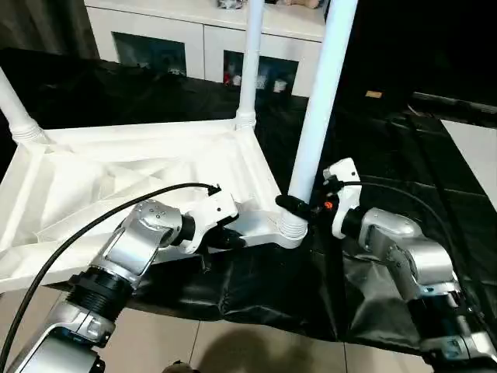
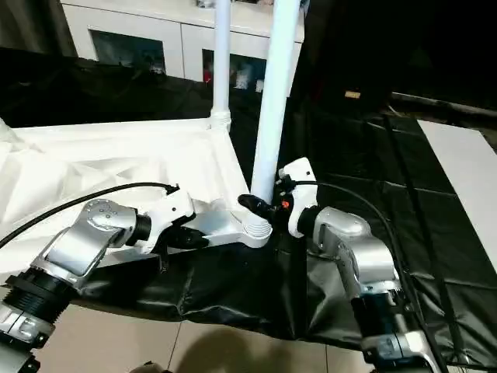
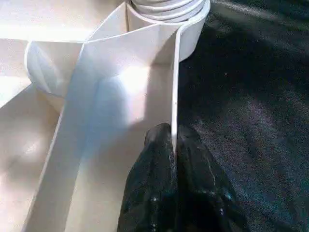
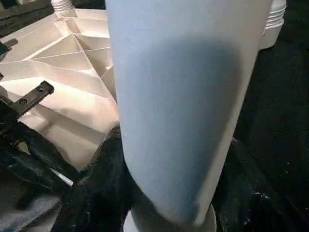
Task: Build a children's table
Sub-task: Insert table leg to table base
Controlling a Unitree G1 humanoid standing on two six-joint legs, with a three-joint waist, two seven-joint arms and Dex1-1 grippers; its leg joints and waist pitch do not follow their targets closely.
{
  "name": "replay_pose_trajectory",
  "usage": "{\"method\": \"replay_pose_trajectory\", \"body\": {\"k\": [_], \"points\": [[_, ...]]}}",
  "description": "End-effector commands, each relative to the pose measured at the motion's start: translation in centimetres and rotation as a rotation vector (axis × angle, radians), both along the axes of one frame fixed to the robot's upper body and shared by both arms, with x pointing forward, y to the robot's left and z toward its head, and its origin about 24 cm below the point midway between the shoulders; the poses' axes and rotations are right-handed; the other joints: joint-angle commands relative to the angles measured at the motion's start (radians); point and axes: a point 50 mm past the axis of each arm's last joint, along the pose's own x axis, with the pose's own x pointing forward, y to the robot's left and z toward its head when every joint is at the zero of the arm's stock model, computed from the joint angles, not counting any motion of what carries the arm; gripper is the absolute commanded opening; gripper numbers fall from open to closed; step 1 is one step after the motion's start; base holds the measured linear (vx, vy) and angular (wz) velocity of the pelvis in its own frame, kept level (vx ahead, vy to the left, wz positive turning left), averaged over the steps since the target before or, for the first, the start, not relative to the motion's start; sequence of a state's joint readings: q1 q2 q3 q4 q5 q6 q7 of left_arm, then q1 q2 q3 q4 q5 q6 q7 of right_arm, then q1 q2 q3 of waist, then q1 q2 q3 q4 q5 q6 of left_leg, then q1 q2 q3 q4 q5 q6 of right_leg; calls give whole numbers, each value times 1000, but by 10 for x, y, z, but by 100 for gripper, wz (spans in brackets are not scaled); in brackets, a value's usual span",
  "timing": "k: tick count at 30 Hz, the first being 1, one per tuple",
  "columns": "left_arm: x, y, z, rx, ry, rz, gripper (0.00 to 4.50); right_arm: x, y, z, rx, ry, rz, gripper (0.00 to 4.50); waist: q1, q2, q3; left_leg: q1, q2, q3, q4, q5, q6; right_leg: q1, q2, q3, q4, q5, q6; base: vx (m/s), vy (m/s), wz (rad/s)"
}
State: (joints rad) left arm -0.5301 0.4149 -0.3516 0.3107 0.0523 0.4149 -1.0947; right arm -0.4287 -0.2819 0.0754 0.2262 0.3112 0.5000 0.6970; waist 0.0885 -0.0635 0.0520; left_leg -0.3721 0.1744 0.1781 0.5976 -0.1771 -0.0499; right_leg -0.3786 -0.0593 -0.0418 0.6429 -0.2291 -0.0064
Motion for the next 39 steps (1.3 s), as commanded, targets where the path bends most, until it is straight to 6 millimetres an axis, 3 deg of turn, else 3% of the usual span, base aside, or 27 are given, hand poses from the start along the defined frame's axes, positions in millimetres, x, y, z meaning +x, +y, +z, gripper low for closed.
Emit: {"method": "replay_pose_trajectory", "body": {"k": [1,11,16,20,23,30,36,39], "points": [[-3,-5,-6,2,35,-15,0,-5,-5,-23,7,117,-38,188,-1,8,-45,20,63,-27,-89,-282,-36,18,-95,53,-105,-292,-170,0,0,0],[0,-3,-3,-3,23,1,0,-19,-14,-41,149,159,-104,187,2,6,-49,18,64,-24,-91,-254,-22,23,-96,52,-104,-231,-178,0,0,0],[0,-4,-3,-6,18,3,0,-30,-15,-49,218,145,-137,187,4,10,-49,25,66,-25,-95,-271,-23,22,-97,51,-110,-255,-177,0,0,0],[1,-4,-3,-8,9,9,0,-35,-17,-52,272,97,-181,187,4,10,-50,21,67,-26,-97,-263,-20,24,-97,50,-108,-221,-184,0,0,0],[2,-4,-3,-10,4,14,0,-38,-17,-52,285,68,-189,187,3,11,-46,22,66,-27,-100,-294,-23,23,-98,50,-115,-283,-175,0,0,0],[2,-4,-2,-8,-2,17,0,-49,-17,-62,191,10,-163,187,3,11,-45,22,67,-28,-103,-303,-23,20,-98,52,-119,-300,-164,0,0,0],[2,-4,-3,-1,-5,16,0,-53,-10,-68,26,26,-23,187,2,10,-43,22,67,-29,-106,-311,-22,23,-98,51,-123,-330,-157,0,0,0],[3,-3,-2,2,-5,17,0,-52,-7,-69,-24,48,27,187,0,9,-40,26,67,-29,-106,-327,-20,18,-100,53,-129,-366,-147,0,0,0]]}}
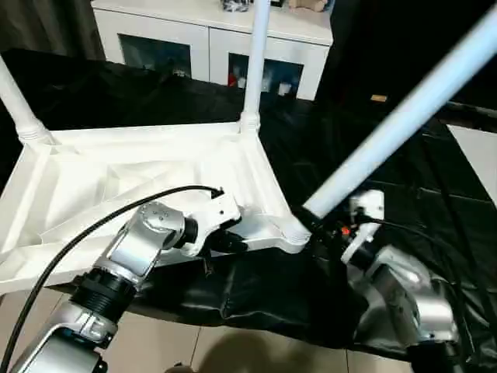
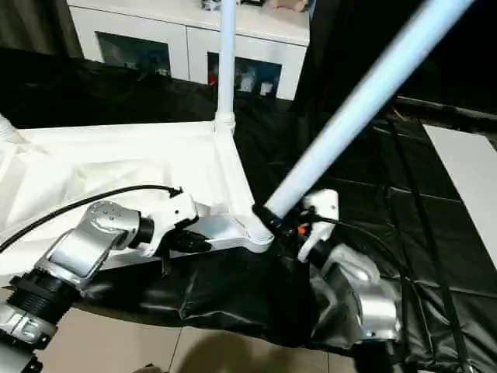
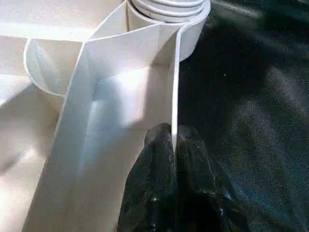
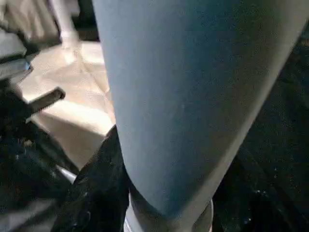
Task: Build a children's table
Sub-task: Insert table leg to table base
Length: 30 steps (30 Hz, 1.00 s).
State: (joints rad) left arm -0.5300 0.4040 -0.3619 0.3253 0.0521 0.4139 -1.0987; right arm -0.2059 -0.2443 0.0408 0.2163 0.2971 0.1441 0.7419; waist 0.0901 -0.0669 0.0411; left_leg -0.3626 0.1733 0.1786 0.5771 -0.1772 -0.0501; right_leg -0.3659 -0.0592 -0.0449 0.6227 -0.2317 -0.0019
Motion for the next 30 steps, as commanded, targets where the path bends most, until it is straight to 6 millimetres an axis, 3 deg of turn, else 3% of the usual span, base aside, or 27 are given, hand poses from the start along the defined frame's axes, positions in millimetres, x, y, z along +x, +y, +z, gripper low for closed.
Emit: {"method": "replay_pose_trajectory", "body": {"k": [1,5,11,19,30], "points": [[4,0,2,5,-24,26,0,-16,7,-38,-104,208,76,187,-2,9,-29,17,68,-30,-85,-337,-21,5,-100,56,-110,-379,-149,0,0,0],[5,2,2,9,-28,28,0,-13,9,-38,-170,248,143,187,-5,7,-29,19,69,-35,-88,-370,-29,2,-101,55,-115,-444,-132,0,0,0],[6,3,3,9,-32,26,0,-15,5,-47,-231,358,173,187,-7,6,-30,21,70,-34,-92,-362,-31,4,-97,53,-111,-374,-147,0,0,0],[8,3,6,3,-43,25,0,-12,1,-61,-240,477,135,186,-9,5,-29,29,69,-38,-93,-417,-46,-3,-101,54,-121,-456,-131,0,0,0],[8,8,5,6,-42,47,0,-9,7,-61,-238,455,126,186,-9,3,-28,32,69,-40,-95,-458,-52,-10,-103,56,-128,-500,-115,0,0,0]]}}
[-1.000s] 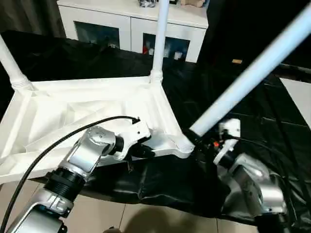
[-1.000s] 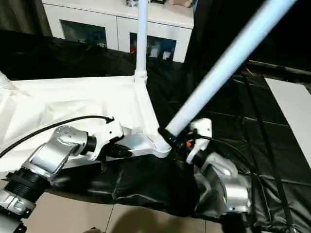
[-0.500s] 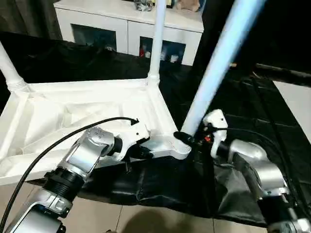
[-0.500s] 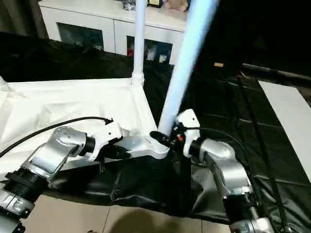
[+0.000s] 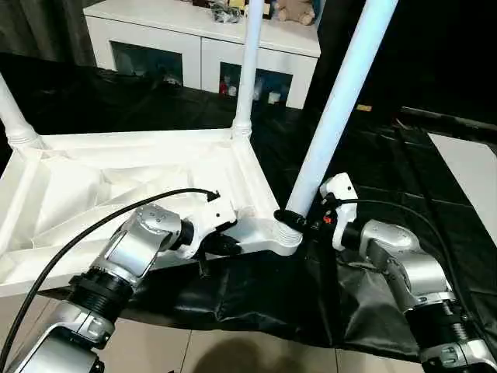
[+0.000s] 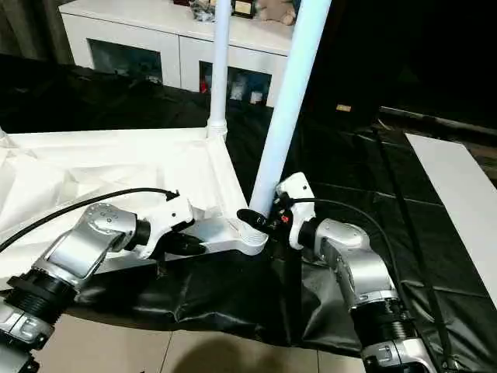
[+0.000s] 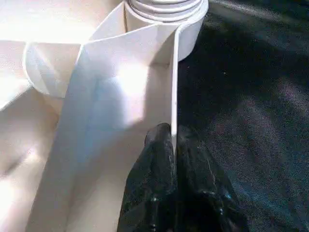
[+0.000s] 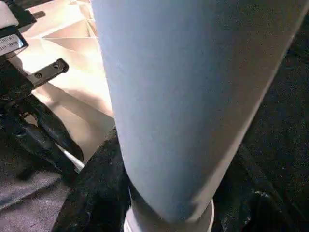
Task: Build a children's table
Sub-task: Insert table leg to table base
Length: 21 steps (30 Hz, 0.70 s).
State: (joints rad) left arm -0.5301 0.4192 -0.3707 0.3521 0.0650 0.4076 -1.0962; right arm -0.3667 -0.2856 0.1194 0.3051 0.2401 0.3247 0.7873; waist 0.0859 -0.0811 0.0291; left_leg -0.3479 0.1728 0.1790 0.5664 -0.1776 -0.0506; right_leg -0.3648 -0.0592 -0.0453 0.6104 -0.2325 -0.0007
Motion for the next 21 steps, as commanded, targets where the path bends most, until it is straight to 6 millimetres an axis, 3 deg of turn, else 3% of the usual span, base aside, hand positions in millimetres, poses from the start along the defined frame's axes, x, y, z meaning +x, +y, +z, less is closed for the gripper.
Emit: {"method": "replay_pose_trajectory", "body": {"k": [1,5,7,8,9,10,11,12,13,14,15,16,17,18,19,20,21], "points": [[8,2,9,-28,-55,37,0,-32,-5,-66,-128,317,-16,186,-4,17,-16,18,69,-41,-85,-461,-52,-12,-103,56,-117,-507,-114,0,0,0],[14,5,8,-38,-71,133,0,-22,-5,-69,-142,276,-172,186,-13,16,-12,19,69,-47,-89,-511,-68,-20,-104,53,-122,-572,-96,0,0,0],[23,-3,8,-54,-97,243,0,-11,-3,-73,-153,260,-356,186,-26,14,-7,24,65,-58,-87,-578,-80,-24,-109,41,-136,-693,-64,0,0,0],[23,-3,8,-54,-97,243,0,-11,-3,-73,-153,260,-356,186,-34,21,-7,33,62,-65,-85,-627,-92,-30,-108,31,-144,-732,-51,-60,23,-11],[27,-17,10,-86,-98,285,0,-5,1,-74,-150,260,-438,186,-39,20,-7,37,63,-68,-85,-654,-97,-29,-107,23,-147,-735,-48,-70,43,-15],[30,-31,13,-113,-100,323,0,0,7,-74,-137,274,-504,186,-52,23,-11,29,65,-78,-95,-686,-106,-9,-105,6,-144,-679,-52,-70,43,-15],[31,-38,15,-122,-101,339,0,3,10,-74,-133,281,-536,186,-55,36,-14,27,71,-83,-108,-732,-119,1,-97,-5,-136,-571,-67,-72,76,-19],[31,-40,15,-122,-100,341,0,4,10,-74,-132,282,-542,186,-59,36,-12,20,72,-86,-116,-748,-124,7,-93,-7,-129,-521,-72,-63,79,-12],[32,-47,15,-125,-94,350,0,6,13,-73,-123,286,-571,186,-59,42,-6,24,72,-79,-127,-793,-123,4,-86,-14,-128,-476,-80,-63,79,-12],[33,-53,16,-128,-96,355,0,8,15,-73,-118,294,-588,186,-62,38,-6,30,70,-73,-126,-807,-116,1,-84,-19,-133,-479,-79,-45,53,-1],[33,-63,18,-131,-100,364,0,11,18,-73,-108,310,-620,186,-66,38,1,38,67,-69,-124,-829,-111,-6,-93,-28,-146,-533,-71,0,0,0],[33,-75,20,-148,-96,360,0,13,23,-74,-100,330,-643,186,-66,41,3,47,64,-66,-122,-850,-109,-8,-90,-45,-159,-590,-52,0,0,0],[33,-86,22,-162,-91,354,0,15,26,-74,-91,349,-666,186,-68,45,6,45,66,-58,-131,-867,-112,-5,-84,-56,-154,-589,-51,0,0,0],[33,-94,24,-171,-90,345,0,17,29,-75,-91,361,-687,186,-53,61,3,-15,84,-42,-198,-922,-127,57,-53,-63,-54,-446,-68,-117,4,13],[33,-101,26,-177,-96,338,0,18,32,-75,-92,374,-699,186,5,58,-8,-74,79,10,-245,-914,-113,95,-27,-52,68,-177,-55,-95,-3,11],[33,-103,27,-179,-99,339,0,19,33,-76,-93,380,-708,186,-2,-4,-11,45,48,41,-166,-725,-107,-37,-72,4,-41,-446,-55,-13,-80,25],[33,-106,28,-182,-102,339,0,19,34,-76,-94,386,-717,186,-19,-51,-33,79,27,6,-16,-525,-60,-71,-135,21,-127,-646,-43,57,-101,4]]}}
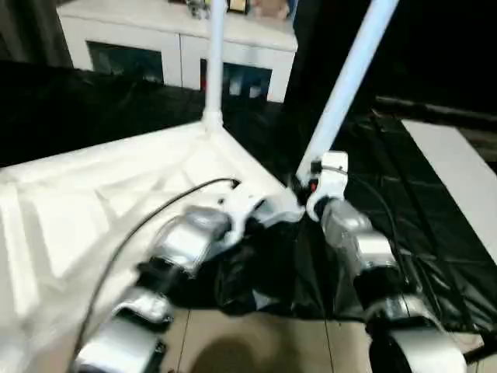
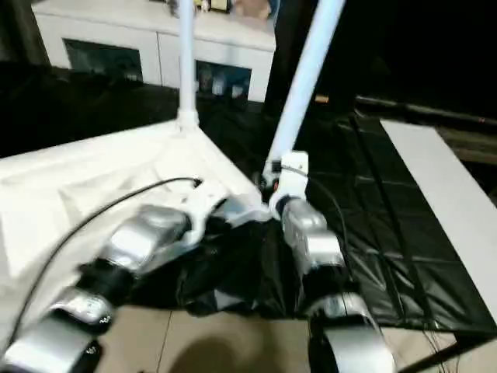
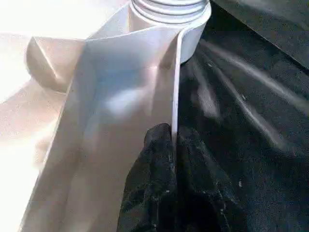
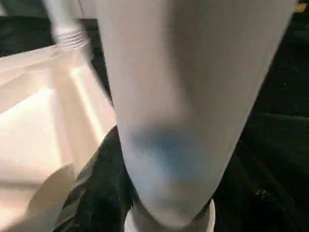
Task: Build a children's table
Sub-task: Insert table leg to table base
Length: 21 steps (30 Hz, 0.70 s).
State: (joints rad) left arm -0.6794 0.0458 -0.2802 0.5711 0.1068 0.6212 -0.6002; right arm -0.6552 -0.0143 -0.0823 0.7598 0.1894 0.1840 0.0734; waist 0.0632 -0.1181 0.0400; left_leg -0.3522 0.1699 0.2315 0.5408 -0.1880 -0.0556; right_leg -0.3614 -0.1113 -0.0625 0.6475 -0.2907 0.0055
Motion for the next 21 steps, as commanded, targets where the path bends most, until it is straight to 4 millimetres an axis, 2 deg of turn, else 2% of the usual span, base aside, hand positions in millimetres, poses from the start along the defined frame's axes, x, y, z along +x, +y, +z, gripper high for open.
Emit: {"method": "replay_pose_trajectory", "body": {"k": [1,2,3,4,5,6,7,8,9,10,12,13,15,16,17,20,21], "points": [[6,-31,36,-128,-110,-67,0,-39,11,-74,7,360,-1,186,22,5,-19,17,41,-83,63,-208,21,-29,-178,104,-227,-826,-31,57,-101,4],[6,-36,38,-133,-119,-72,0,-38,13,-74,2,365,-4,186,26,18,-18,-21,50,-103,53,-131,18,12,-182,92,-203,-804,-47,48,-16,-39],[6,-38,39,-136,-123,-75,0,-38,15,-74,-1,368,-4,186,30,53,-27,-29,65,-115,-31,-161,-59,27,-100,27,-163,-629,-61,49,25,-30],[4,-41,40,-143,-126,-84,0,-37,17,-73,-11,366,5,186,9,48,-31,-11,77,-117,-57,-342,-97,0,-47,12,-127,-422,-62,49,25,-30],[4,-41,40,-145,-126,-84,0,-37,17,-73,-17,364,8,186,11,55,-33,-3,76,-117,-60,-401,-109,-3,-44,16,-123,-359,-73,0,0,0],[4,-41,40,-145,-126,-84,0,-37,17,-73,-20,364,9,186,9,53,-30,8,74,-109,-63,-460,-109,-13,-48,26,-128,-285,-103,0,0,0],[4,-41,40,-145,-125,-81,0,-36,18,-73,-20,363,7,186,8,56,-29,14,68,-105,-63,-499,-97,-12,-52,29,-140,-329,-111,0,0,0],[5,-39,39,-134,-127,-73,0,-36,18,-73,-18,363,4,186,7,55,-28,9,67,-107,-65,-502,-95,-9,-54,29,-142,-347,-108,0,0,0],[5,-39,39,-134,-127,-73,0,-36,18,-73,-18,363,4,186,7,55,-29,2,66,-111,-69,-501,-93,-2,-57,27,-147,-375,-92,0,0,0],[6,-38,38,-125,-130,-67,0,-35,19,-73,-17,361,2,186,9,53,-33,4,66,-109,-69,-480,-88,0,-58,27,-150,-366,-83,0,0,0],[8,-34,37,-115,-133,-56,0,-33,21,-71,-17,343,20,186,9,54,-33,4,67,-105,-71,-451,-81,-2,-60,30,-151,-330,-90,0,0,0],[10,-32,36,-110,-135,-50,0,-31,23,-68,-20,322,46,186,8,54,-30,3,67,-104,-72,-454,-81,-2,-59,30,-153,-339,-91,0,0,0],[10,-32,36,-109,-135,-50,0,-31,24,-68,-20,319,50,186,8,54,-28,10,67,-103,-71,-476,-79,-7,-60,30,-158,-372,-88,0,0,0],[11,-30,36,-102,-136,-46,0,-29,28,-63,15,281,87,186,8,53,-29,10,66,-102,-70,-479,-75,-6,-62,31,-160,-383,-87,0,0,0],[11,-28,36,-100,-138,-44,0,-27,30,-60,32,260,102,221,8,54,-30,6,68,-103,-73,-461,-72,-1,-62,30,-159,-364,-88,0,0,0],[13,-25,36,-95,-142,-37,0,-23,29,-54,32,210,111,221,9,53,-32,3,70,-99,-76,-413,-65,3,-60,31,-154,-300,-102,0,0,0],[14,-22,36,-91,-148,-30,0,-21,28,-50,46,187,119,245,9,49,-35,-2,70,-98,-77,-381,-59,10,-59,30,-149,-275,-104,0,0,0]]}}
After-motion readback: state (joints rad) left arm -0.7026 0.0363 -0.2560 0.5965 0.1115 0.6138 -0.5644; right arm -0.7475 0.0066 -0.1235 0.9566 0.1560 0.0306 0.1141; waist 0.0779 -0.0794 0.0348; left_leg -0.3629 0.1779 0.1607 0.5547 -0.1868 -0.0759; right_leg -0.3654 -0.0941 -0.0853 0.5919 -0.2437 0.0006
